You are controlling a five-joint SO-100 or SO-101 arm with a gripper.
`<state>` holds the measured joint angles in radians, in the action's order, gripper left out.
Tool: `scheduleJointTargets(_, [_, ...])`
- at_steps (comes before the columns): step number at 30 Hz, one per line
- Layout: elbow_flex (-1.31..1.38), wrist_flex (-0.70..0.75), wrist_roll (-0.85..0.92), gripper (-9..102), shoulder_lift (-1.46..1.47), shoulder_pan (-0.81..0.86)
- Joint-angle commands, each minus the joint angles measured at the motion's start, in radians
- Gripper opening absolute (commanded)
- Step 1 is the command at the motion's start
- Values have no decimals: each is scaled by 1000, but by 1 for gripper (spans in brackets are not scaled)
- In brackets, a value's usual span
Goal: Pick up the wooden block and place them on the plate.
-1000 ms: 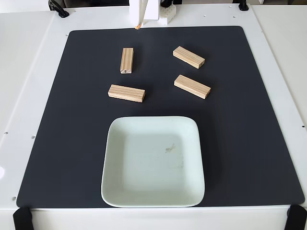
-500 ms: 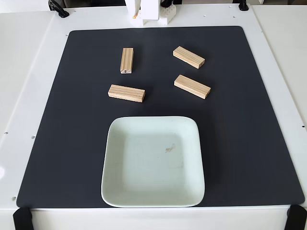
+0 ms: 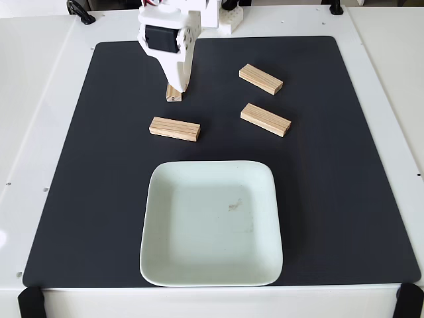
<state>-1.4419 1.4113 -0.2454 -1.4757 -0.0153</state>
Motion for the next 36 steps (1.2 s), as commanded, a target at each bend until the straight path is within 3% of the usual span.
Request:
scheduleJointTargets(1, [46, -49, -12, -1, 25, 0])
scheduleJointTargets(11, [46, -48, 0, 1, 63, 0])
scheduleJointTargets(21, [31, -38, 2, 30, 51, 0])
scheduleJointTargets(36, [3, -6, 2, 31, 95, 0])
